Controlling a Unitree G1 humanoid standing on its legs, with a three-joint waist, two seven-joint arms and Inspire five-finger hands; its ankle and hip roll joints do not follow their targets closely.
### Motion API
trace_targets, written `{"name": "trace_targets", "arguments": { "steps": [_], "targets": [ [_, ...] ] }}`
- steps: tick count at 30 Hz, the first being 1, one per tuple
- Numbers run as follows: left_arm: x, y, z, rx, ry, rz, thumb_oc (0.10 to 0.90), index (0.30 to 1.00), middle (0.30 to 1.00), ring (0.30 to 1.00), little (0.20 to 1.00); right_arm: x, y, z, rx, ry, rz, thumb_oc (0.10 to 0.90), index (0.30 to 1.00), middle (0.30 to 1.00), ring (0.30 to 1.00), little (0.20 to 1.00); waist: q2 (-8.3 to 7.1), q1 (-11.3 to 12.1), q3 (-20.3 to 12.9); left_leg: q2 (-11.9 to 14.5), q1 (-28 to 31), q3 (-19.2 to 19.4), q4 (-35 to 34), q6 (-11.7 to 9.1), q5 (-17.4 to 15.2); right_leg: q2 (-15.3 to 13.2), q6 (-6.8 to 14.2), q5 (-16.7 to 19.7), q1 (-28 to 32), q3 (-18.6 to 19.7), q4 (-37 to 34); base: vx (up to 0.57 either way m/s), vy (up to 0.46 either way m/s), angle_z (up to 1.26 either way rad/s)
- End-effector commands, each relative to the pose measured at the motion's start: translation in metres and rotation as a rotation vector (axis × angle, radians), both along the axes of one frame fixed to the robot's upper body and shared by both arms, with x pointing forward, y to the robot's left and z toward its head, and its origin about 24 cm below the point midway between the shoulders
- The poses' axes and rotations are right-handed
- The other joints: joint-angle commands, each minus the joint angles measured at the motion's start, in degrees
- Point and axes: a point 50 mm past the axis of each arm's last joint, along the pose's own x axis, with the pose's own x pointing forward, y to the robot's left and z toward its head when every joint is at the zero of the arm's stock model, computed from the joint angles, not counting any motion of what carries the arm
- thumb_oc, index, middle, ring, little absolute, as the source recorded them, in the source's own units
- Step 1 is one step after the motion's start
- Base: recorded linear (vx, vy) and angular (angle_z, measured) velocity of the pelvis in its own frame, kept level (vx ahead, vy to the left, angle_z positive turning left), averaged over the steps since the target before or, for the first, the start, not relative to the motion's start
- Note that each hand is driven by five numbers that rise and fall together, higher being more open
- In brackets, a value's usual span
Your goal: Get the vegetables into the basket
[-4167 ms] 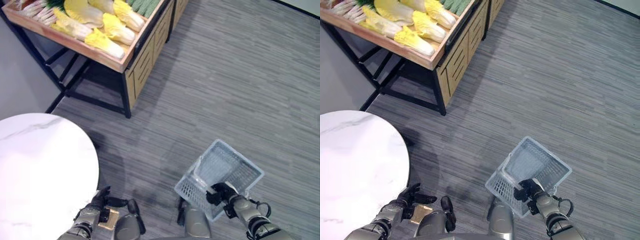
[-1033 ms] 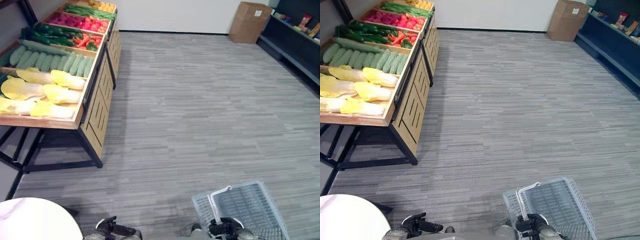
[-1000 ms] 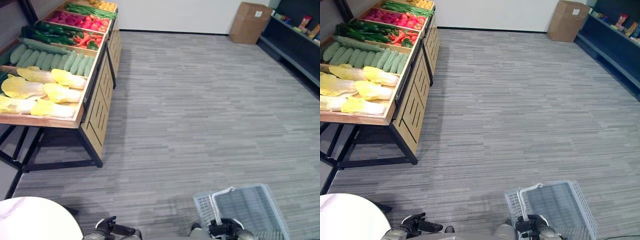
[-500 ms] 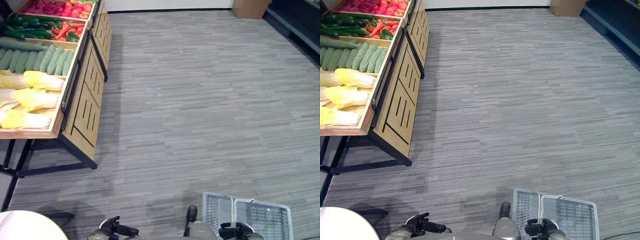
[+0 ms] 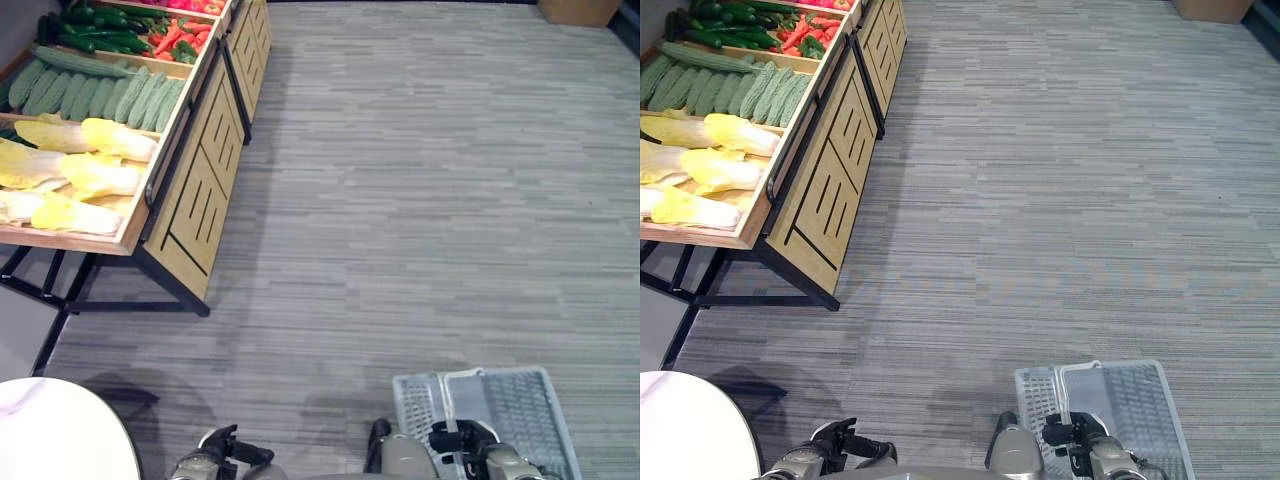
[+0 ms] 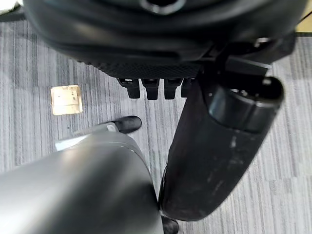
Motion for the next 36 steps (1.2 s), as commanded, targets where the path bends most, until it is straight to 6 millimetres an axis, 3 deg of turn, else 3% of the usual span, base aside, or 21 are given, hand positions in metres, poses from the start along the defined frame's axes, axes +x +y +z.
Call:
{"name": "trace_targets", "arguments": {
  "steps": [1,2,3,4,5,6,8,9,10,11,18,23,25,28,32,33,35,36],
  "targets": [
    [0.0,0.003,0.001,-0.003,-0.004,0.019,0.9,1.0,1.0,1.0,1.0,-0.006,0.009,-0.004,0.036,0.008,0.023,0.4,0.3,0.3,0.3,0.3,-3.07,0.68,1.2,-7.24,4.02,1.04,16.43,1.47,2.54,2.02,2.16,8.26,-0.19,4.85,-10.35,0.14,-0.191,-0.03],
    [0.0,0.002,0.001,-0.009,-0.005,0.029,0.9,1.0,1.0,1.0,1.0,-0.005,0.007,-0.003,0.029,0.004,0.015,0.4,0.3,0.3,0.3,0.3,-3.9,1.27,1.92,-7.22,1.25,2.61,16.42,2.87,2.03,2.08,2.15,7.66,1.44,5.26,-11.3,0.13,-0.141,-0.14],
    [0.0,0.002,0.001,-0.009,-0.005,0.029,0.9,1.0,1.0,1.0,1.0,-0.005,0.007,-0.003,0.029,0.004,0.015,0.4,0.3,0.3,0.3,0.3,-3.82,1.43,2.03,-7.11,1.35,2.75,16.6,2.88,1.83,2.21,2.16,7.67,1.55,5.38,-11.35,0.26,-0.099,-0.32],
    [0.002,0.001,0.001,-0.006,-0.015,0.03,0.9,1.0,1.0,1.0,1.0,-0.006,0.003,-0.002,0.017,0.009,0.01,0.4,0.3,0.3,0.3,0.3,-4.62,2.75,2.27,-7.25,-3.31,5.28,11.06,4.83,-3.22,1.43,3.29,7.25,3.17,6.39,-12.48,0.28,0.014,-0.19],
    [0.002,0.004,0.002,-0.011,-0.032,0.099,0.9,1.0,1.0,1.0,1.0,-0.005,0.002,-0.002,0.008,0.006,0.006,0.4,0.3,0.3,0.3,0.3,-4.66,3.84,2.06,-7.08,-5.7,5.23,4.14,5.25,-4.29,1.35,4.22,6.89,4.21,7.32,-13.04,0.29,0.012,0.09],
    [0.002,0.004,0.002,-0.011,-0.032,0.099,0.9,1.0,1.0,1.0,1.0,-0.005,0.002,-0.002,0.008,0.007,0.006,0.4,0.3,0.3,0.3,0.3,-4.71,3.91,2.07,-7.12,-5.44,5.34,3.83,5.25,-4.22,1.31,4.25,6.84,4.28,7.41,-13.04,0.17,0.049,0.21],
    [-0.001,0.007,0.001,-0.002,-0.027,0.109,0.9,1.0,1.0,1.0,1.0,-0.004,0.004,-0.002,0.008,0.0,0.011,0.4,0.3,0.3,0.3,0.3,-4.35,4.79,2.03,-6.26,-7.65,4.15,-0.82,4.97,-1.04,1.86,4.53,6.34,5.51,8.43,-13.68,0.11,0.046,-0.12],
    [-0.001,0.007,0.001,-0.002,-0.027,0.109,0.9,1.0,1.0,1.0,1.0,-0.004,0.004,-0.002,0.008,0.0,0.011,0.4,0.3,0.3,0.3,0.3,-4.35,4.8,2.06,-6.26,-7.6,4.17,-0.86,4.97,-1.02,1.86,4.53,6.34,5.55,8.44,-13.68,0.25,0.107,-0.64],
    [-0.007,0.009,0.0,0.013,-0.004,0.106,0.9,1.0,1.0,1.0,1.0,-0.002,0.004,-0.002,0.0,-0.01,0.011,0.4,0.3,0.3,0.3,0.3,-3.76,6.0,2.1,-4.87,-10.37,4.03,-6.47,4.12,4.09,2.87,4.63,5.04,7.84,9.85,-14.22,0.3,0.137,-0.74],
    [-0.009,0.01,0.0,0.012,-0.003,0.122,0.9,1.0,1.0,1.0,1.0,-0.001,0.004,-0.001,-0.003,-0.014,0.013,0.4,0.3,0.3,0.3,0.3,-3.51,6.6,2.33,-4.18,-11.43,4.78,-8.57,3.54,5.25,3.16,4.76,3.99,9.18,10.64,-14.33,0.3,0.137,-0.68],
    [-0.016,0.01,-0.002,0.013,0.018,0.117,0.9,1.0,1.0,1.0,1.0,0.002,0.009,-0.002,0.009,-0.009,0.027,0.4,0.3,0.3,0.3,0.3,-3.19,8.04,1.8,-4.22,-11.58,4.81,-9.23,3.55,6.29,3.21,5.31,2.02,12.08,14.28,-14.63,0.18,0.142,-0.51],
    [-0.016,0.011,-0.002,0.023,0.026,0.084,0.9,1.0,1.0,1.0,1.0,0.0,0.018,-0.005,0.031,0.005,0.036,0.4,0.3,0.3,0.3,0.3,-5.23,8.49,-0.16,-7.22,-11.81,6.65,-4.24,6.63,2.08,-2.11,7.86,0.9,12.79,17.6,-13.01,0.21,0.252,-0.21],
    [-0.013,0.013,0.0,0.025,0.014,0.087,0.9,1.0,1.0,1.0,1.0,0.003,0.019,-0.005,0.034,0.001,0.044,0.4,0.3,0.3,0.3,0.3,-5.66,8.85,-0.31,-7.75,-12.13,6.97,-3.03,7.2,1.01,-2.99,8.33,0.95,12.05,17.94,-12.15,0.09,0.161,-0.26],
    [-0.001,0.019,0.004,0.029,-0.03,0.093,0.9,1.0,1.0,1.0,1.0,0.01,0.026,-0.004,0.054,-0.014,0.064,0.4,0.3,0.3,0.3,0.3,-6.77,9.79,-0.58,-10.09,-10.9,8.67,-1.69,9.42,-2.09,-5.61,10.57,2.85,9.54,18.78,-7.79,0.17,0.232,-0.34],
    [0.002,0.021,0.006,0.035,-0.04,0.091,0.9,1.0,1.0,1.0,1.0,0.011,0.029,-0.005,0.065,-0.015,0.067,0.4,0.3,0.3,0.3,0.3,-7.29,9.96,-0.38,-11.72,-8.8,9.33,-2.56,10.69,-3.29,-6.7,11.71,5.79,7.71,19.21,-4.41,0.11,0.166,-0.2],
    [0.001,0.021,0.006,0.036,-0.038,0.089,0.9,1.0,1.0,1.0,1.0,0.01,0.029,-0.005,0.069,-0.013,0.064,0.4,0.3,0.3,0.3,0.3,-7.36,9.77,-0.28,-12.39,-7.94,9.41,-3.01,11.12,-3.49,-6.99,12.08,7.15,7.32,19.67,-3.07,0.14,0.225,-0.1],
    [-0.002,0.021,0.005,0.035,-0.025,0.074,0.9,1.0,1.0,1.0,1.0,0.007,0.028,-0.005,0.072,-0.009,0.055,0.4,0.3,0.3,0.3,0.3,-7.01,9.31,0.57,-14.44,-4.46,9.03,-4.97,13.03,-4.77,-8.7,12.14,14.13,3.66,20.09,5.5,0.15,0.282,-0.03],
    [-0.002,0.021,0.005,0.035,-0.025,0.074,0.9,1.0,1.0,1.0,1.0,0.007,0.028,-0.005,0.072,-0.009,0.055,0.4,0.3,0.3,0.3,0.3,-7.02,9.36,0.6,-14.46,-4.4,9.07,-5.03,13.04,-4.75,-8.73,12.16,14.09,3.62,20.16,5.58,0.17,0.314,0.08]
  ]
}}
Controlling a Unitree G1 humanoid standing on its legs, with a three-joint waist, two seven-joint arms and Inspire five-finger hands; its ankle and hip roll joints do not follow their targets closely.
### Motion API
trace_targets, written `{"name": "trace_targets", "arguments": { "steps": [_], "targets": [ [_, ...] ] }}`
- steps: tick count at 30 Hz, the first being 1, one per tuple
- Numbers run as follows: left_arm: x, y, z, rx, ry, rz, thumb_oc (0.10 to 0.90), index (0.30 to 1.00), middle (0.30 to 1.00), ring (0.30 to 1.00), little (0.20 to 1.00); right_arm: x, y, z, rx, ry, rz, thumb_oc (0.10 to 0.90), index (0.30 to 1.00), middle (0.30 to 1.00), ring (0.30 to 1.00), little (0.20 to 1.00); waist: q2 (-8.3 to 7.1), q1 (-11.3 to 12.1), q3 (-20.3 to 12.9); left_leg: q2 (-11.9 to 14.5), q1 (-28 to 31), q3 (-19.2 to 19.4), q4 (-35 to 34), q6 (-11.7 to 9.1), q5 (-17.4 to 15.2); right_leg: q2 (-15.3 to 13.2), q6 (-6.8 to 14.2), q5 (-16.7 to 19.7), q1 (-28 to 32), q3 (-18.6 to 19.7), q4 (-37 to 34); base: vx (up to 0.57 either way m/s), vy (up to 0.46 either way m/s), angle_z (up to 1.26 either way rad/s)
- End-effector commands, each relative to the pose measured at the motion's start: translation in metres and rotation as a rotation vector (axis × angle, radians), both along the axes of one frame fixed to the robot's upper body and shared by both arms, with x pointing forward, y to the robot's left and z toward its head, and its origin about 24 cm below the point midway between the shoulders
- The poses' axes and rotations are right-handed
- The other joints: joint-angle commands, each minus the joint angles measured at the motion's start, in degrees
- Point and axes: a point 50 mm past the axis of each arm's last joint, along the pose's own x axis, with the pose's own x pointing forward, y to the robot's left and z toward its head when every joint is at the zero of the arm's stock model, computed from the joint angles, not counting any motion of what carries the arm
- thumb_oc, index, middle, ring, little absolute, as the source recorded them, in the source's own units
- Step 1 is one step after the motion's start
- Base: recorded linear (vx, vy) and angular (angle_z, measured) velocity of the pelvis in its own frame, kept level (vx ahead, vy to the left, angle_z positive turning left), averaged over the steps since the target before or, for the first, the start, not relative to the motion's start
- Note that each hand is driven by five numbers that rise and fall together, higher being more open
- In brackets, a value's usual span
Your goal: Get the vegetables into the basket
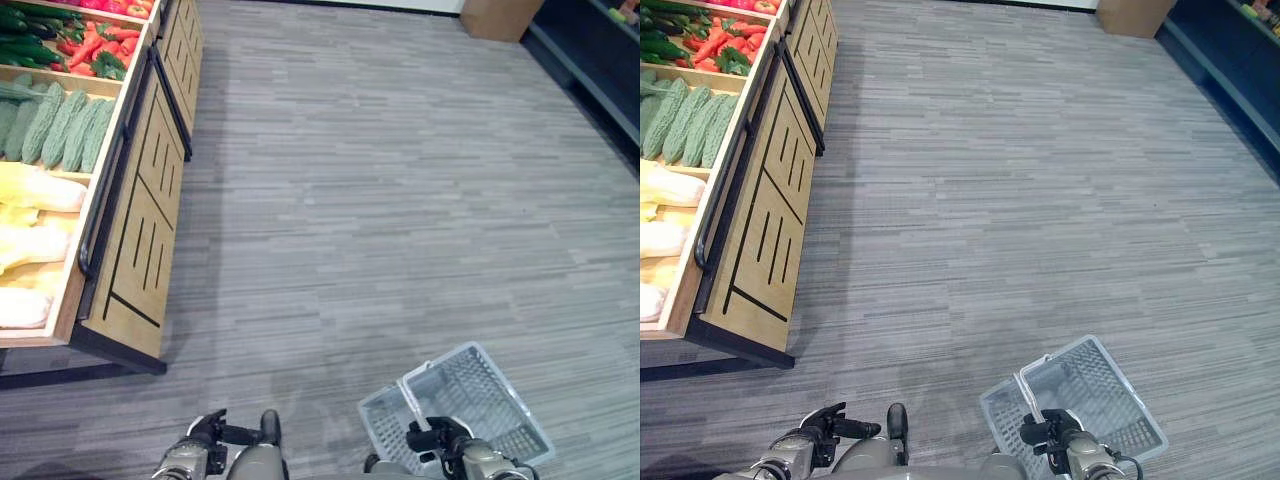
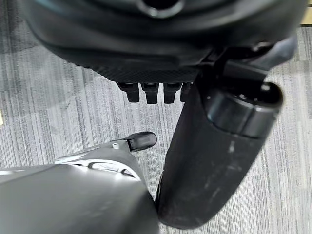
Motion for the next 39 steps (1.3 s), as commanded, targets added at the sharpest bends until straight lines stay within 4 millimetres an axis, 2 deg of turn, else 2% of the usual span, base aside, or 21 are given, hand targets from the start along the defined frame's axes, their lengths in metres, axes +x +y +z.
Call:
{"name": "trace_targets", "arguments": {
  "steps": [1,4,5,6,7,8,11,14,18,21,23,24,25,26,28,30,32,36,38,39],
  "targets": [
    [-0.013,0.003,-0.003,0.019,0.047,-0.048,0.9,1.0,1.0,1.0,1.0,-0.004,-0.002,0.0,0.03,0.003,-0.009,0.4,0.3,0.3,0.3,0.3,1.28,0.88,1.68,-0.99,-1.95,-6.93,3.86,-0.47,-3.38,-1.04,3.05,9.58,-2.47,0.4,3.0,0.17,0.222,0.11],
    [-0.014,0.005,-0.003,0.026,0.054,-0.053,0.9,1.0,1.0,1.0,1.0,-0.006,0.0,-0.001,0.038,0.007,-0.009,0.4,0.3,0.3,0.3,0.3,1.3,0.51,1.94,-1.23,-0.16,-7.25,3.17,-0.51,-4.02,-0.71,2.61,8.91,-3.98,-1.07,1.94,0.15,0.114,0.1],
    [-0.014,0.005,-0.003,0.027,0.054,-0.052,0.9,1.0,1.0,1.0,1.0,-0.006,0.0,-0.001,0.04,0.006,-0.011,0.4,0.3,0.3,0.3,0.3,1.29,0.24,2.15,-1.33,0.58,-7.58,2.74,-0.71,-4.2,0.07,2.21,8.19,-5.02,-1.63,-0.03,0.17,-0.018,0.19],
    [-0.013,0.006,-0.002,0.033,0.054,-0.055,0.9,1.0,1.0,1.0,1.0,-0.004,0.0,-0.001,0.042,0.001,-0.016,0.4,0.3,0.3,0.3,0.3,0.97,-0.34,2.81,-1.64,1.26,-8.33,2.56,-1.14,-4.37,0.96,2.2,8.18,-6.9,-2.44,-5.41,0.17,-0.019,0.11],
    [-0.012,0.006,-0.002,0.032,0.054,-0.054,0.9,1.0,1.0,1.0,1.0,-0.004,0.0,-0.001,0.042,0.001,-0.016,0.4,0.3,0.3,0.3,0.3,1.12,-0.55,3.07,-1.5,1.64,-8.6,2.49,-1.2,-4.47,1.06,2.18,8.11,-6.32,-2.79,-5.61,0.22,-0.057,0.07],
    [-0.012,0.007,-0.002,0.039,0.057,-0.062,0.9,1.0,1.0,1.0,1.0,-0.003,0.0,0.0,0.04,-0.006,-0.022,0.4,0.3,0.3,0.3,0.3,0.79,-1.49,3.41,-1.81,2.71,-9.46,1.75,-1.65,-4.65,2.0,2.6,8.84,-8.26,-2.63,-11.37,0.18,-0.047,0.1],
    [-0.009,0.009,-0.001,0.051,0.05,-0.065,0.9,1.0,1.0,1.0,1.0,-0.003,0.0,0.0,0.039,-0.007,-0.029,0.4,0.3,0.3,0.3,0.3,0.86,-2.64,3.69,-1.55,4.72,-10.38,0.69,-2.18,-5.14,3.24,3.23,10.67,-10.62,-3.07,-15.85,0.2,-0.04,0.55],
    [-0.01,0.011,0.0,0.055,0.049,-0.049,0.9,1.0,1.0,1.0,1.0,-0.006,-0.002,-0.001,0.035,-0.003,-0.032,0.4,0.3,0.3,0.3,0.3,0.58,-3.7,3.54,-1.57,7.32,-11.74,1.23,-2.87,-7.45,4.11,4.07,12.45,-12.4,-6.33,-20.71,0.23,-0.049,0.45],
    [-0.019,0.009,-0.003,0.047,0.077,-0.04,0.9,1.0,1.0,1.0,1.0,-0.01,-0.002,-0.002,0.037,0.003,-0.033,0.4,0.3,0.3,0.3,0.3,0.31,-4.29,2.75,-1.6,10.28,-13.33,2.29,-3.16,-10.03,4.83,3.47,12.99,-11.79,-7.96,-20.25,0.24,-0.075,0.34],
    [-0.022,0.008,-0.004,0.045,0.089,-0.05,0.9,1.0,1.0,1.0,1.0,-0.012,-0.003,-0.002,0.035,0.007,-0.037,0.4,0.3,0.3,0.3,0.3,0.57,-4.5,2.17,-1.13,11.2,-13.99,2.54,-3.42,-10.78,4.94,2.83,12.22,-11.16,-8.42,-19.83,0.19,-0.097,0.18],
    [-0.025,0.004,-0.006,0.037,0.106,-0.062,0.9,1.0,1.0,1.0,1.0,-0.012,-0.005,-0.001,0.03,0.005,-0.039,0.4,0.3,0.3,0.3,0.3,1.47,-5.28,0.67,0.5,13.11,-14.63,2.91,-4.61,-11.56,6.58,1.3,11.37,-9.73,-8.42,-19.41,0.34,-0.2,0.16],
    [-0.027,0.001,-0.008,0.029,0.113,-0.068,0.9,1.0,1.0,1.0,1.0,-0.012,-0.006,-0.001,0.03,0.005,-0.041,0.4,0.3,0.3,0.3,0.3,2.21,-5.43,0.01,1.75,13.23,-15.18,3.8,-5.55,-10.83,7.2,0.51,10.19,-9.07,-9.43,-18.69,0.22,-0.151,0.21],
    [-0.027,0.0,-0.008,0.029,0.113,-0.068,0.9,1.0,1.0,1.0,1.0,-0.012,-0.006,-0.001,0.029,0.005,-0.041,0.4,0.3,0.3,0.3,0.3,2.25,-5.51,-0.02,1.81,13.21,-15.25,3.8,-5.57,-10.84,7.22,0.5,10.16,-9.05,-9.53,-18.68,0.27,-0.213,0.36],
    [-0.026,-0.003,-0.008,0.021,0.114,-0.078,0.9,1.0,1.0,1.0,1.0,-0.012,-0.009,0.0,0.022,-0.001,-0.044,0.4,0.3,0.3,0.3,0.3,3.18,-6.03,-0.57,3.25,12.88,-15.69,4.41,-6.78,-9.46,7.75,-0.41,8.47,-9.03,-10.33,-17.5,0.19,-0.162,0.36],
    [-0.021,-0.006,-0.008,0.016,0.104,-0.083,0.9,1.0,1.0,1.0,1.0,-0.009,-0.013,0.002,0.013,-0.01,-0.054,0.4,0.3,0.3,0.3,0.3,4.12,-6.68,-0.92,4.84,12.56,-15.91,4.83,-8.27,-7.23,8.27,-1.51,6.59,-8.44,-11.24,-16.58,0.26,-0.226,0.35],
    [-0.019,-0.007,-0.008,0.009,0.097,-0.083,0.9,1.0,1.0,1.0,1.0,-0.01,-0.013,0.001,0.011,-0.002,-0.044,0.4,0.3,0.3,0.3,0.3,4.56,-6.65,-1.19,5.49,12.01,-16.05,6.22,-9.24,-5.47,8.9,-2.25,5.44,-7.53,-11.81,-16.55,0.19,-0.176,0.27],
    [-0.017,-0.008,-0.007,0.0,0.086,-0.071,0.9,1.0,1.0,1.0,1.0,-0.011,-0.015,0.001,0.005,0.006,-0.037,0.4,0.3,0.3,0.3,0.3,4.84,-6.35,-1.05,5.83,10.7,-16.17,9.75,-10.84,-2.32,9.78,-3.16,4.38,-5.94,-12.42,-17.11,0.15,-0.149,0.11],
    [-0.017,-0.009,-0.008,-0.005,0.086,-0.073,0.9,1.0,1.0,1.0,1.0,-0.013,-0.016,0.001,-0.002,0.019,-0.019,0.4,0.3,0.3,0.3,0.3,3.77,-5.49,-0.03,5.25,6.07,-15.53,20.17,-13.31,3.56,10.87,-4.84,2.63,-1.95,-12.57,-18.69,0.13,-0.147,-0.01],
    [-0.017,-0.009,-0.007,-0.008,0.078,-0.06,0.9,1.0,1.0,1.0,1.0,-0.015,-0.019,0.001,-0.009,0.023,-0.025,0.4,0.3,0.3,0.3,0.3,3.02,-4.89,0.71,5.25,3.68,-13.83,23.6,-12.74,4.27,10.99,-5.49,1.6,0.07,-12.53,-19.23,0.13,-0.127,-0.04],
    [-0.017,-0.01,-0.008,-0.012,0.079,-0.057,0.9,1.0,1.0,1.0,1.0,-0.015,-0.022,0.002,-0.012,0.023,-0.033,0.4,0.3,0.3,0.3,0.3,2.62,-4.3,1.24,5.66,1.18,-11.56,22.45,-11.29,2.95,10.63,-5.25,1.17,1.31,-12.29,-19.72,0.16,-0.095,-0.02]
  ]
}}
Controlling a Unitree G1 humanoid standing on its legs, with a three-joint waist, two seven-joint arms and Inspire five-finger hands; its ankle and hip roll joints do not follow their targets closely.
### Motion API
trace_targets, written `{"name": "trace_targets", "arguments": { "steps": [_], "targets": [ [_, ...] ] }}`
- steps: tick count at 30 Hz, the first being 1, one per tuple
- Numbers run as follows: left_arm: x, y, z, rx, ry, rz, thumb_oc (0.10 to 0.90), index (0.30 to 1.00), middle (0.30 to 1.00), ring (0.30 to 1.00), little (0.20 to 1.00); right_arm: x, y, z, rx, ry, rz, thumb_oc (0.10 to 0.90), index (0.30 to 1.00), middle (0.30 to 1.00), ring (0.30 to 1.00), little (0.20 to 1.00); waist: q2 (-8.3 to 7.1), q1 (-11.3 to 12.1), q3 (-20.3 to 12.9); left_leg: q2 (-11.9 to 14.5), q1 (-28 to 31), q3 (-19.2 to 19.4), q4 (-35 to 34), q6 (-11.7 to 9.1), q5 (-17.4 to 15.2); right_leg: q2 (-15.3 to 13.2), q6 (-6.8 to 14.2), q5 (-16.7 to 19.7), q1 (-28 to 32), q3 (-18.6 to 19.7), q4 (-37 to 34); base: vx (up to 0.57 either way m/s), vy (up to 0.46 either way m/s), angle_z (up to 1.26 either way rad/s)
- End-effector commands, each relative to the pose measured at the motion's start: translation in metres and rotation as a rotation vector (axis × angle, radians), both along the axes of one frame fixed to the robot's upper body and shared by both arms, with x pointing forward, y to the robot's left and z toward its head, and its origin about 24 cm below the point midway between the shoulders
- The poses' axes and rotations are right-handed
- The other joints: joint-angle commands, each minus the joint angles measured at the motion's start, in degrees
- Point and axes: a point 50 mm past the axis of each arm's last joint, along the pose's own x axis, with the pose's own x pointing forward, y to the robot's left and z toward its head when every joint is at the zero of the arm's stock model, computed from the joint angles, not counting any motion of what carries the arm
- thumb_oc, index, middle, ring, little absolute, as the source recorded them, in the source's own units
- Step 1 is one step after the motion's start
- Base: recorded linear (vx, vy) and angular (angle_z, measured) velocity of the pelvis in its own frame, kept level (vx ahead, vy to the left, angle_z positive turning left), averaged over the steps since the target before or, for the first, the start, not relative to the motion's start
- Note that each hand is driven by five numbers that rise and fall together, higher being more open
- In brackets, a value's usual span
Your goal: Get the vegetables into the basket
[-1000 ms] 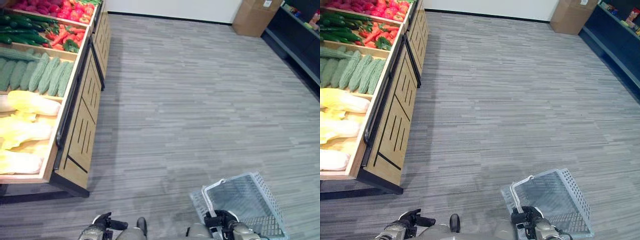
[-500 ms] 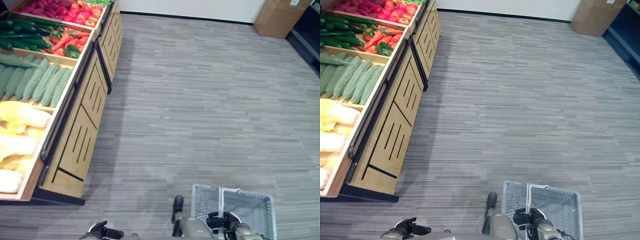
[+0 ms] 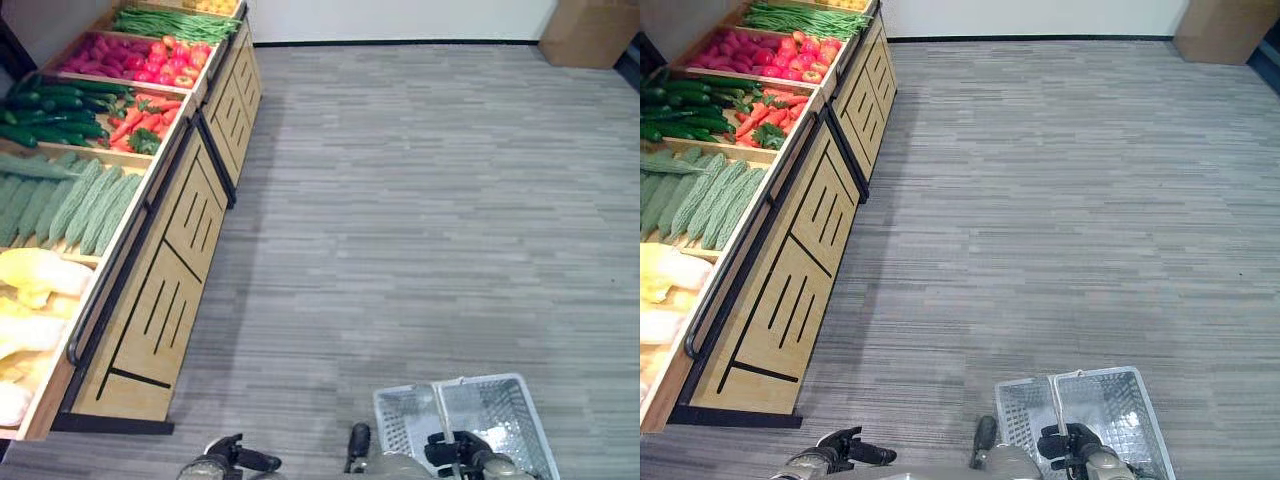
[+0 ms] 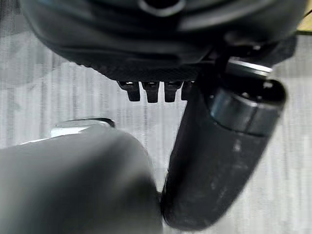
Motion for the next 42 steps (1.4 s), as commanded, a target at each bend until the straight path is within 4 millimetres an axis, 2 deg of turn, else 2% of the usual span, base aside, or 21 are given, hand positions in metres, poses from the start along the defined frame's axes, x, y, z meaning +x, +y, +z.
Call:
{"name": "trace_targets", "arguments": {
  "steps": [1,3,5,6,7,9,10,15,18,23,27,29,33,36,38,42],
  "targets": [
    [-0.001,0.011,0.002,0.04,0.017,-0.04,0.9,1.0,1.0,1.0,1.0,0.011,-0.003,0.004,0.01,-0.051,-0.015,0.4,0.3,0.3,0.3,0.3,-2.42,0.7,2.26,-3.47,-2.58,6.82,-10.93,5.63,3.55,-4.73,8.59,-1.12,-1.41,3.55,3.04,0.17,-0.061,-0.06],
    [-0.003,0.011,0.002,0.042,0.02,-0.046,0.9,1.0,1.0,1.0,1.0,0.011,-0.005,0.004,0.0,-0.046,-0.013,0.4,0.3,0.3,0.3,0.3,-2.94,1.86,2.23,-3.61,-5.07,7.76,-17.11,7.03,-0.01,-5.05,9.71,-1.3,-0.42,4.48,2.08,0.17,-0.002,0.07],
    [-0.003,0.01,0.001,0.043,0.022,-0.047,0.9,1.0,1.0,1.0,1.0,0.011,-0.005,0.004,-0.007,-0.045,-0.004,0.4,0.3,0.3,0.3,0.3,-2.49,2.83,2.21,-2.91,-7.69,6.5,-22.57,7.14,2.45,-4.53,10.2,-1.74,0.22,5.4,1.62,0.12,0.029,-0.01],
    [-0.003,0.01,0.001,0.043,0.022,-0.047,0.9,1.0,1.0,1.0,1.0,0.011,-0.005,0.004,-0.007,-0.045,-0.004,0.4,0.3,0.3,0.3,0.3,-2.52,2.86,2.23,-2.93,-7.5,6.55,-22.79,7.13,2.53,-4.55,10.21,-1.79,0.3,5.43,1.61,0.14,0.048,-0.31],
    [-0.002,0.01,0.002,0.044,0.014,-0.039,0.9,1.0,1.0,1.0,1.0,0.013,-0.004,0.005,-0.013,-0.05,0.002,0.4,0.3,0.3,0.3,0.3,-1.86,3.95,2.36,-2.11,-10.28,4.93,-27.21,6.57,7.15,-3.72,10.31,-2.58,1.55,6.44,1.1,0.16,0.057,-0.44],
    [-0.002,0.01,0.002,0.048,0.012,-0.043,0.9,1.0,1.0,1.0,1.0,0.014,-0.004,0.005,-0.02,-0.051,0.011,0.4,0.3,0.3,0.3,0.3,-1.46,4.81,2.51,-1.23,-13.27,7.21,-30.62,5.63,9.53,-3.37,10.36,-4.2,3.27,7.13,0.99,0.25,0.106,-0.53],
    [-0.003,0.011,0.002,0.047,0.015,-0.042,0.9,1.0,1.0,1.0,1.0,0.014,-0.002,0.004,-0.015,-0.047,0.019,0.4,0.3,0.3,0.3,0.3,-1.2,5.46,2.45,-1.17,-12.6,7.94,-30.05,5.59,10.46,-2.9,10.17,-4.97,4.26,7.59,1.37,0.2,0.091,-0.41],
    [-0.012,0.008,-0.001,0.027,0.037,-0.046,0.9,1.0,1.0,1.0,1.0,0.008,0.002,0.001,-0.001,-0.027,0.015,0.4,0.3,0.3,0.3,0.3,-1.23,6.42,1.24,-1.53,-10.91,7.88,-30.31,6.49,10.04,-3.57,10.37,-5.87,6.35,8.89,1.39,0.16,0.114,-0.39],
    [-0.012,0.006,-0.001,0.025,0.036,-0.061,0.9,1.0,1.0,1.0,1.0,0.0,0.004,-0.002,0.005,0.001,-0.005,0.4,0.3,0.3,0.3,0.3,-1.53,6.49,-0.46,-3.16,-9.3,8.65,-30.78,7.85,8.16,-5.59,11.59,-5.84,6.62,9.68,1.13,0.19,0.176,-0.15],
    [-0.007,0.007,0.0,0.032,0.025,-0.086,0.9,1.0,1.0,1.0,1.0,0.0,0.01,-0.003,0.013,0.013,0.024,0.4,0.3,0.3,0.3,0.3,-2.39,6.56,-1.27,-4.64,-8.37,9.28,-30.78,9.16,6.58,-7.12,12.62,-5.68,6.35,10.5,1.23,0.14,0.138,0.06],
    [-0.005,0.011,0.001,0.039,0.015,-0.069,0.9,1.0,1.0,1.0,1.0,0.0,0.015,-0.005,0.024,0.023,0.048,0.4,0.3,0.3,0.3,0.3,-3.35,7.27,-2.24,-6.47,-7.17,10.21,-30.78,10.66,4.28,-9.49,14.74,-4.97,5.85,10.48,2.28,0.13,0.147,-0.06],
    [-0.006,0.012,0.001,0.04,0.019,-0.064,0.9,1.0,1.0,1.0,1.0,-0.001,0.016,-0.005,0.025,0.027,0.05,0.4,0.3,0.3,0.3,0.3,-3.55,7.48,-2.44,-6.71,-6.83,10.4,-30.78,10.9,3.92,-9.89,15.06,-4.83,5.71,10.44,2.73,0.1,0.119,-0.14],
    [-0.01,0.02,0.002,0.053,0.03,-0.047,0.9,1.0,1.0,1.0,1.0,-0.001,0.017,-0.005,0.03,0.033,0.06,0.4,0.3,0.3,0.3,0.3,-4.5,8.65,-3.03,-8.1,-5.16,10.87,-30.78,12.05,2.28,-11.67,16.68,-3.52,4.79,10.29,6.1,0.08,0.117,-0.07],
    [-0.011,0.028,0.004,0.067,0.031,-0.028,0.9,1.0,1.0,1.0,1.0,0.003,0.017,-0.005,0.031,0.024,0.058,0.4,0.3,0.3,0.3,0.3,-5.46,9.93,-3.04,-9.68,-3.84,10.26,-30.78,13.1,1.49,-13.43,18.32,0.67,3.45,9.98,10.86,0.06,0.152,-0.02],
    [-0.012,0.031,0.005,0.073,0.038,-0.029,0.9,1.0,1.0,1.0,1.0,0.003,0.017,-0.004,0.032,0.024,0.056,0.4,0.3,0.3,0.3,0.3,-5.71,10.15,-3.07,-10.02,-3.54,9.86,-30.78,13.42,1.13,-13.77,18.46,1.56,2.9,10.2,12.59,0.05,0.092,0.01],
    [-0.01,0.034,0.006,0.085,0.034,-0.037,0.9,1.0,1.0,1.0,1.0,0.01,0.015,-0.002,0.028,0.004,0.056,0.4,0.3,0.3,0.3,0.3,-5.75,10.79,-2.1,-11.05,-1.71,7.48,-30.78,14.9,0.39,-15.08,18.55,7.33,0.21,10.54,21.62,0.07,0.146,0.13]
  ]
}}
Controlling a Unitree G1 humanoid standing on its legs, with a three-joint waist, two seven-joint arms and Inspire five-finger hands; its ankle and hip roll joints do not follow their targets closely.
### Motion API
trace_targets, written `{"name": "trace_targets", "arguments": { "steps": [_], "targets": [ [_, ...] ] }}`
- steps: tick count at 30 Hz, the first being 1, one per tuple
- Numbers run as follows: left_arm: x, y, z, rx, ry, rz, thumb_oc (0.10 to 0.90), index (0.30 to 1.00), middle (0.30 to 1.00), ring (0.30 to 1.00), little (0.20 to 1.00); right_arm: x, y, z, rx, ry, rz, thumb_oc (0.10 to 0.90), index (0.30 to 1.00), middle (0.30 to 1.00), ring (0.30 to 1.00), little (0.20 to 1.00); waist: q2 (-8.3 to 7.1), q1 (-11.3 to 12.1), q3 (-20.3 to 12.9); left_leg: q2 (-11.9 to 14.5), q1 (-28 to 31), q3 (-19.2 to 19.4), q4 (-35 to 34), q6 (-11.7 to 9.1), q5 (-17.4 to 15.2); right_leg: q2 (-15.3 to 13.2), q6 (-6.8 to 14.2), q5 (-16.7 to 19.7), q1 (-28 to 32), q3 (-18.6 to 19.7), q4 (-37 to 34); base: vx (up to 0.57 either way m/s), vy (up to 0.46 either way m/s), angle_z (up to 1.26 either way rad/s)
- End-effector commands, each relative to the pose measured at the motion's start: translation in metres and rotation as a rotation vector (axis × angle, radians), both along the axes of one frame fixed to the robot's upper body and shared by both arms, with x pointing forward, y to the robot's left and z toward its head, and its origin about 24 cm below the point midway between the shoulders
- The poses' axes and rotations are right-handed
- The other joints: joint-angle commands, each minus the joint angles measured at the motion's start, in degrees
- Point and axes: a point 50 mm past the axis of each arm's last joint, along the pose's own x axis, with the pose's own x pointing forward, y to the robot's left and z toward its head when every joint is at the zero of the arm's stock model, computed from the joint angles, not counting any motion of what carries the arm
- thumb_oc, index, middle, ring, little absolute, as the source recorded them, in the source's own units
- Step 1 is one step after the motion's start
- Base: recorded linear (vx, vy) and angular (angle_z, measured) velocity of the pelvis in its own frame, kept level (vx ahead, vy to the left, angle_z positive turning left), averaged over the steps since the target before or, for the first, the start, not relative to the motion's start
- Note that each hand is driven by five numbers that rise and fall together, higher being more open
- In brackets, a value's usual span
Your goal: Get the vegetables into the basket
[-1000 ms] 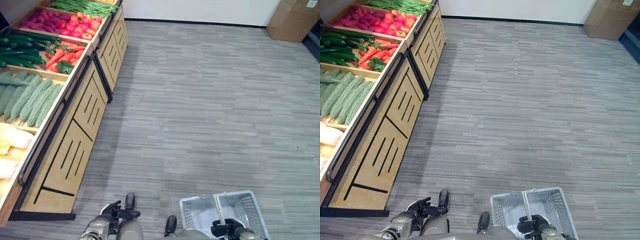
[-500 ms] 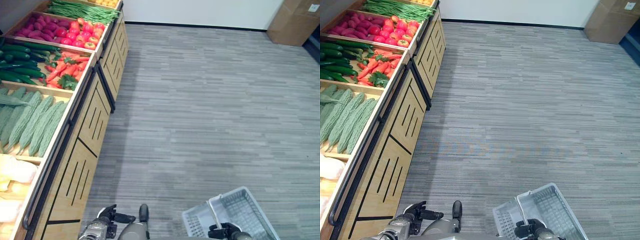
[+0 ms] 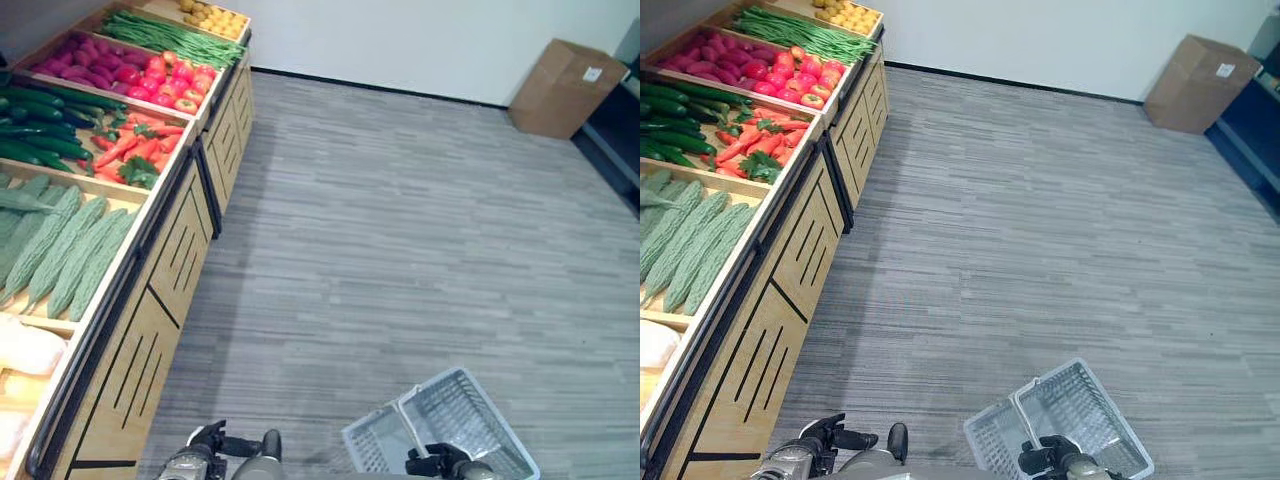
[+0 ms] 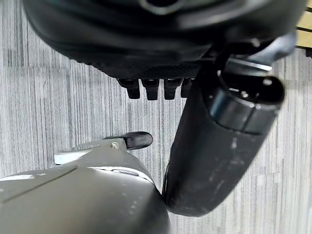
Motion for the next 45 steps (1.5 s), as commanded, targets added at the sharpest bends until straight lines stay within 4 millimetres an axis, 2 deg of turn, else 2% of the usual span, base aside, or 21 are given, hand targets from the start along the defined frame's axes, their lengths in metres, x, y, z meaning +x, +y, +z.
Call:
{"name": "trace_targets", "arguments": {
  "steps": [1,3,7,12,14,16,19,21,24,27,31,34,36,37,38,39,40,41,43,44,45],
  "targets": [
    [-0.009,0.009,0.0,0.03,0.044,-0.014,0.9,1.0,1.0,1.0,1.0,0.014,-0.012,0.007,-0.022,-0.049,0.012,0.4,0.3,0.3,0.3,0.3,0.38,2.09,2.94,-1.93,2.46,-4.32,0.42,-0.52,-3.75,-3.75,5.97,16.79,0.15,1.24,-3.19,0.12,0.193,0.51],
    [-0.007,0.011,0.001,0.037,0.042,-0.017,0.9,1.0,1.0,1.0,1.0,0.012,-0.011,0.006,-0.018,-0.046,0.009,0.4,0.3,0.3,0.3,0.3,0.55,2.27,3.42,-2.07,3.55,-6.12,0.42,-0.23,-4.33,-3.72,5.11,16.33,-1.37,1.03,-1.16,0.11,0.097,0.68],
    [0.0,0.015,0.004,0.053,0.029,-0.026,0.9,1.0,1.0,1.0,1.0,0.01,-0.012,0.005,-0.018,-0.04,0.007,0.4,0.3,0.3,0.3,0.3,0.05,1.76,4.71,-1.75,4.61,-10.08,0.42,-1.17,-4.5,-3.07,3.57,15.06,-3.51,0.3,-10.06,0.1,-0.057,0.64],
    [0.007,0.019,0.007,0.078,0.016,-0.038,0.9,1.0,1.0,1.0,1.0,0.01,-0.01,0.005,-0.015,-0.046,0.001,0.4,0.3,0.3,0.3,0.3,-0.41,-1.28,6.58,-1.85,5.75,-18.02,0.42,-1.85,-5.3,0.61,3.93,15.9,-9.1,8.16,-19.46,0.13,-0.06,0.83],
    [0.006,0.02,0.007,0.085,0.016,-0.026,0.9,1.0,1.0,1.0,1.0,0.009,-0.009,0.005,-0.013,-0.043,0.007,0.4,0.3,0.3,0.3,0.3,-0.6,-1.83,6.94,-2.02,6.19,-20.21,0.42,-2.17,-5.66,1.06,4.15,16.44,-10.18,9.05,-21.29,0.16,-0.058,1.38],
    [0.007,0.02,0.007,0.085,0.014,-0.024,0.9,1.0,1.0,1.0,1.0,0.009,-0.009,0.005,-0.016,-0.043,0.006,0.4,0.3,0.3,0.3,0.3,-0.56,-2.11,7.13,-2.16,6.36,-21.33,0.42,-2.18,-5.75,1.45,4.19,16.58,-10.66,9.71,-21.99,0.16,-0.049,0.79],
    [0.006,0.018,0.007,0.081,0.019,-0.03,0.9,1.0,1.0,1.0,1.0,0.008,-0.011,0.005,-0.018,-0.045,0.011,0.4,0.3,0.3,0.3,0.3,-0.24,-3.53,7.5,-3.04,6.88,-25.38,0.42,-2.3,-5.77,3.96,3.91,15.6,-11.6,13.89,-21.0,0.14,-0.039,1.21],
    [0.006,0.015,0.006,0.076,0.024,-0.049,0.9,1.0,1.0,1.0,1.0,0.007,-0.015,0.006,-0.026,-0.046,-0.005,0.4,0.3,0.3,0.3,0.3,0.35,-4.31,7.1,-3.28,6.56,-27.73,0.42,-2.66,-5.46,4.92,2.93,12.91,-10.42,15.77,-20.47,0.11,-0.1,0.94],
    [0.008,0.01,0.004,0.069,0.023,-0.052,0.9,1.0,1.0,1.0,1.0,0.009,-0.02,0.008,-0.038,-0.059,-0.01,0.4,0.3,0.3,0.3,0.3,1.77,-5.29,6.45,-2.34,5.87,-30.32,0.42,-4.19,-4.8,5.88,1.64,10.56,-9.66,15.36,-19.31,0.13,-0.156,0.71],
    [0.011,0.001,0.003,0.046,0.004,-0.047,0.9,1.0,1.0,1.0,1.0,0.006,-0.025,0.008,-0.052,-0.054,-0.021,0.4,0.3,0.3,0.3,0.3,3.27,-5.0,6.45,-0.91,4.62,-32.34,0.53,-5.72,-3.75,5.86,-0.08,7.93,-8.24,10.96,-18.24,0.1,-0.242,0.7],
    [0.019,-0.006,0.004,0.063,-0.005,-0.155,0.9,1.0,1.0,1.0,1.0,0.009,-0.027,0.01,-0.063,-0.057,0.01,0.4,0.3,0.3,0.3,0.3,3.8,-5.19,6.97,0.2,3.17,-33.13,1.56,-6.88,-3.42,6.27,-1.16,6.39,-7.2,7.83,-17.53,0.04,-0.209,1.07],
    [0.026,-0.011,0.005,0.04,-0.035,-0.134,0.9,1.0,1.0,1.0,1.0,0.009,-0.031,0.011,-0.083,-0.053,0.019,0.4,0.3,0.3,0.3,0.3,4.12,-4.18,8.07,0.74,0.97,-32.05,3.27,-7.73,-2.92,6.48,-2.1,5.28,-5.4,4.41,-17.85,0.0,-0.158,0.67],
    [0.032,-0.013,0.006,0.037,-0.051,-0.141,0.9,1.0,1.0,1.0,1.0,0.008,-0.035,0.012,-0.094,-0.048,0.015,0.4,0.3,0.3,0.3,0.3,4.43,-4.04,8.51,1.15,-1.49,-28.51,3.77,-7.89,-1.62,5.98,-2.26,4.85,-4.28,1.69,-18.54,-0.01,-0.142,0.82],
    [0.038,-0.014,0.008,0.038,-0.07,-0.156,0.9,1.0,1.0,1.0,1.0,0.008,-0.04,0.013,-0.108,-0.049,0.009,0.4,0.3,0.3,0.3,0.3,4.79,-3.98,9.18,2.34,-3.36,-22.69,3.62,-7.73,-0.37,5.7,-2.44,4.43,-3.24,-0.52,-18.85,-0.01,-0.073,0.46],
    [0.038,-0.014,0.008,0.038,-0.07,-0.156,0.9,1.0,1.0,1.0,1.0,0.008,-0.04,0.013,-0.108,-0.05,0.009,0.4,0.3,0.3,0.3,0.3,4.78,-3.97,9.17,2.33,-3.37,-22.67,3.61,-7.73,-0.38,5.69,-2.44,4.4,-3.25,-0.5,-18.84,-0.04,-0.09,0.56],
    [0.043,-0.014,0.01,0.037,-0.091,-0.155,0.9,1.0,1.0,1.0,1.0,0.01,-0.043,0.014,-0.118,-0.053,0.006,0.4,0.3,0.3,0.3,0.3,4.87,-3.93,9.51,3.61,-4.5,-17.71,4.01,-7.31,0.37,5.34,-2.62,4.34,-3.09,-2.37,-18.67,-0.02,-0.044,0.74],
    [0.043,-0.014,0.01,0.037,-0.091,-0.155,0.9,1.0,1.0,1.0,1.0,0.01,-0.043,0.014,-0.118,-0.053,0.006,0.4,0.3,0.3,0.3,0.3,4.87,-3.91,9.53,3.61,-4.47,-17.68,4.03,-7.31,0.33,5.34,-2.62,4.29,-3.09,-2.35,-18.63,-0.05,-0.033,0.96],
    [0.043,-0.015,0.01,0.035,-0.093,-0.156,0.9,1.0,1.0,1.0,1.0,0.009,-0.045,0.015,-0.121,-0.053,0.003,0.4,0.3,0.3,0.3,0.3,4.89,-4.37,9.59,5.27,-4.75,-12.44,4.25,-7.42,1.01,4.84,-2.58,4.58,-2.95,-3.93,-18.97,-0.04,0.021,0.98],
    [0.04,-0.015,0.009,0.027,-0.087,-0.15,0.9,1.0,1.0,1.0,1.0,0.005,-0.047,0.014,-0.125,-0.039,0.002,0.4,0.3,0.3,0.3,0.3,4.54,-4.51,9.28,7.42,-4.11,-6.85,4.51,-8.3,1.39,4.14,-2.23,5.34,-2.66,-6.44,-20.33,-0.07,0.031,1.06],
    [0.033,-0.016,0.006,0.021,-0.066,-0.141,0.9,1.0,1.0,1.0,1.0,0.0,-0.047,0.013,-0.126,-0.027,0.0,0.4,0.3,0.3,0.3,0.3,4.36,-4.95,8.89,9.82,-2.48,-2.26,4.44,-9.34,1.4,3.52,-1.99,6.12,-2.02,-8.58,-21.8,-0.06,0.053,0.91],
    [0.029,-0.016,0.005,0.019,-0.056,-0.137,0.9,1.0,1.0,1.0,1.0,-0.001,-0.047,0.013,-0.127,-0.021,0.001,0.4,0.3,0.3,0.3,0.3,4.29,-5.14,8.53,10.65,-1.7,-1.57,4.82,-9.68,1.25,3.1,-1.97,6.48,-1.98,-9.37,-22.22,-0.06,0.067,0.7]
  ]
}}
